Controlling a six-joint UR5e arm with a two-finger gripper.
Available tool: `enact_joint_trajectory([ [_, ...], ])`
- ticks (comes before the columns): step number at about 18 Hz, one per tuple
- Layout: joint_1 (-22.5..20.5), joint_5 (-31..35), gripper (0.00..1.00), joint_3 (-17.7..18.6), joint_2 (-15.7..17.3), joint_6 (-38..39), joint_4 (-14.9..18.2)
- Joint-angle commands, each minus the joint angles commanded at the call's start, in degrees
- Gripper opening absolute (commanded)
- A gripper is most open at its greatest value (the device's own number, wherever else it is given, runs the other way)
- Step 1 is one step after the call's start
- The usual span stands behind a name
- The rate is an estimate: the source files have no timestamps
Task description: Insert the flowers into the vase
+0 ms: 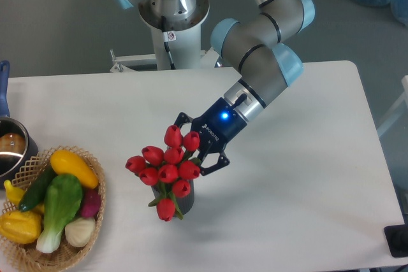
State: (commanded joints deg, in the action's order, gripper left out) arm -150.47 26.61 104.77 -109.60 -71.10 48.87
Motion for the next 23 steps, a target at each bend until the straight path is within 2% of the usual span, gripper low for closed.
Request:
enact_joint_trajectory([
  [3, -0.4, 5.8, 1.00, -0.4, 0.6, 0.0, 0.0],
  [6, -1.6, 6.2, 1.00, -0.5, 1.0, -0.2, 0.0],
  [8, -3.2, 6.3, 1.00, -0.5, 3.1, -1.6, 0.0],
  [9, -5.4, 10.0, 1.00, -0.9, 5.9, -3.5, 0.0],
  [11, -6.0, 15.6, 1.00, -1.4, 7.6, -3.8, 0.0],
  [15, -6.2, 28.2, 1.00, -3.7, 9.8, -6.4, -0.1],
  [18, -5.8, 40.1, 1.00, -4.4, 11.0, -6.7, 0.1],
  [21, -5.5, 42.6, 1.00, -4.6, 11.2, -6.6, 0.3],
  [23, -5.4, 48.1, 1.00, -3.8, 11.6, -6.7, 0.5],
])
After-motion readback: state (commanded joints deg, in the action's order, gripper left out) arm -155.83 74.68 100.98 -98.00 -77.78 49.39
